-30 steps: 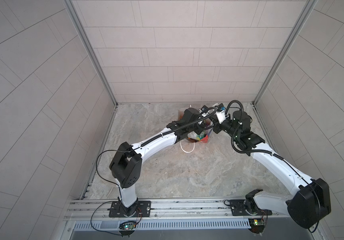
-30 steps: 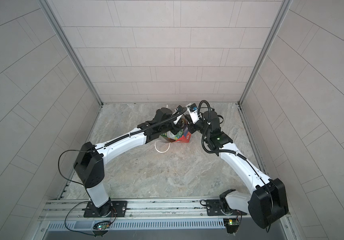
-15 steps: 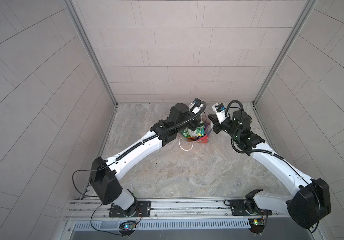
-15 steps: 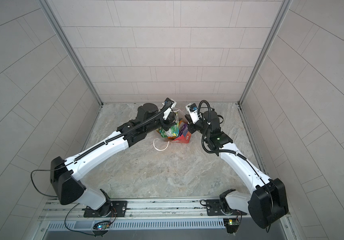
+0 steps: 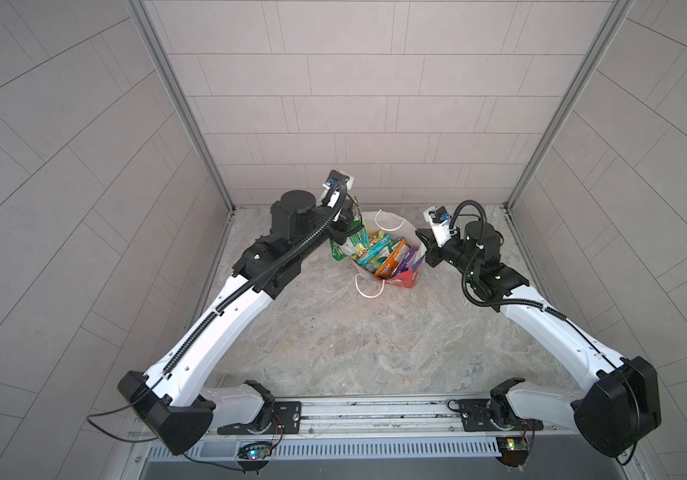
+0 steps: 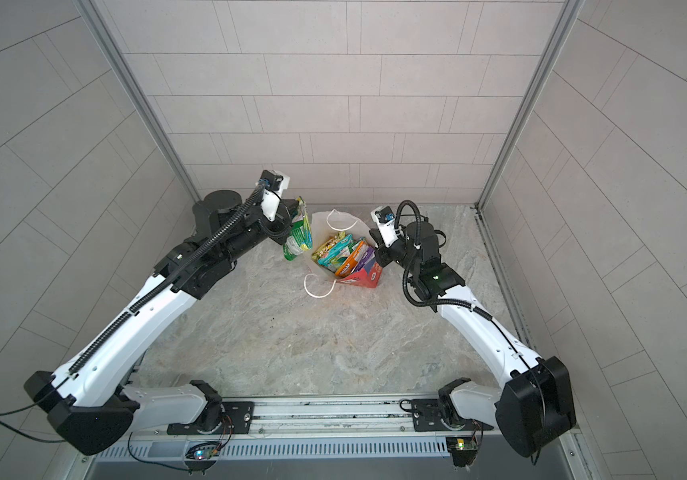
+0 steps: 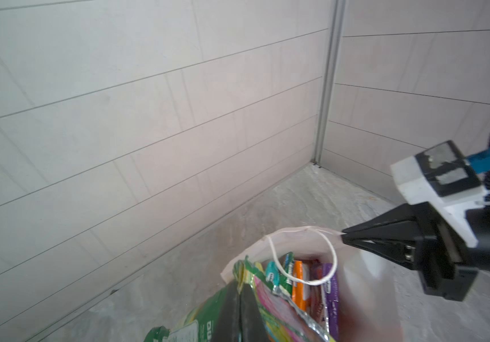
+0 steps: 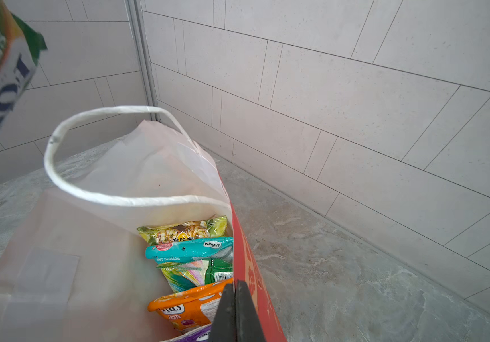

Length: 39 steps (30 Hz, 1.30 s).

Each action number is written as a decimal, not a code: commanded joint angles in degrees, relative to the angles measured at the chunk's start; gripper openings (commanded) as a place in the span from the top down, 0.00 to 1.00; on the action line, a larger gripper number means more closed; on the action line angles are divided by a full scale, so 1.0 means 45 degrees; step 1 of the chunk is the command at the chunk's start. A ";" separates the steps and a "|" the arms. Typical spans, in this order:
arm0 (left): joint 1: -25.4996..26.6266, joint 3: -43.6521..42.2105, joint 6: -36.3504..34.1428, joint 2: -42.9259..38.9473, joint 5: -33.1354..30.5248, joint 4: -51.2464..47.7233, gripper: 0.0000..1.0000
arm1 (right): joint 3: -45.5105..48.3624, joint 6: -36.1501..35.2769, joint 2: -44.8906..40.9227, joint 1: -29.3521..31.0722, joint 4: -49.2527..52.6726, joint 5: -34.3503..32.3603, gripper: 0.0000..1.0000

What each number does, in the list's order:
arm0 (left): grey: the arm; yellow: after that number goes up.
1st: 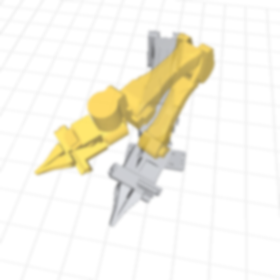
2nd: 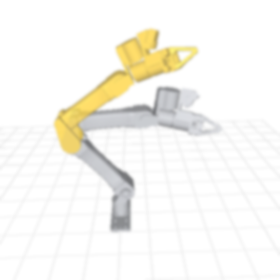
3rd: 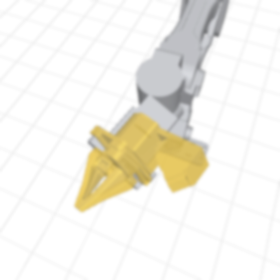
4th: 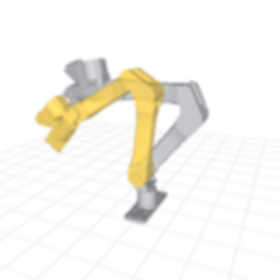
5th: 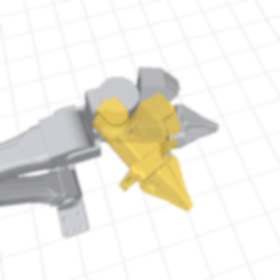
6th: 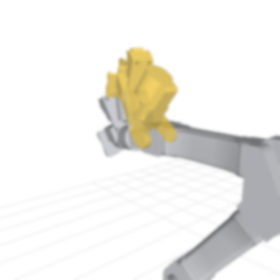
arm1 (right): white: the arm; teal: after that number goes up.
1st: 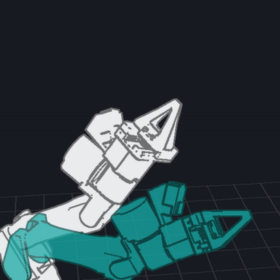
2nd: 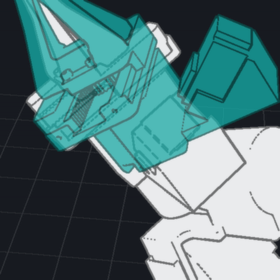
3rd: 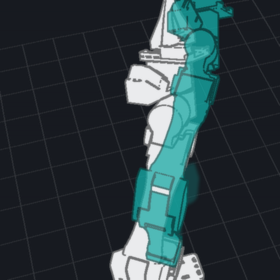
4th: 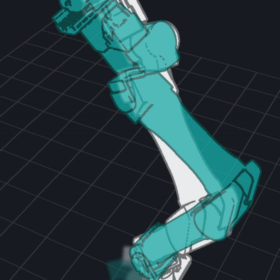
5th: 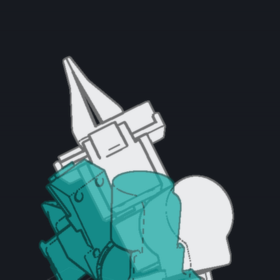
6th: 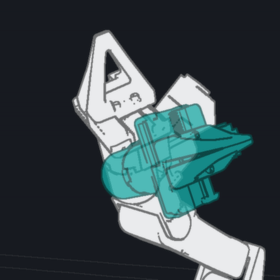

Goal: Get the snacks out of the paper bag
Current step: 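Lift the green packet out of the bag with the left gripper, then carry the green packet away from the bag and lower it to the floor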

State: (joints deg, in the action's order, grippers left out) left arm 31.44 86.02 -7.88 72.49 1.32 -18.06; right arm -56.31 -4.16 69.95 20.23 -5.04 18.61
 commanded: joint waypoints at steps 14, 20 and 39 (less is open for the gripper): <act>-0.6196 -0.0081 0.3559 0.3089 -0.3140 -0.2332 1.00 | -0.0257 0.0104 -0.0264 0.0094 -0.0984 0.0142 1.00; -0.6826 -0.0028 0.3909 0.5139 -0.2612 -0.2573 1.00 | -0.0240 0.0047 -0.0206 0.0090 -0.1024 0.0120 1.00; -0.8447 0.1524 0.6359 0.9881 -0.2618 -0.3356 1.00 | -0.0181 -0.0033 -0.0141 0.0095 -0.1015 0.0063 1.00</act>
State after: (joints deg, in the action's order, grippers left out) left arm -5.67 89.65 19.14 116.01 -10.59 -31.73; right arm -56.31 -4.05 70.02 20.23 -5.19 18.39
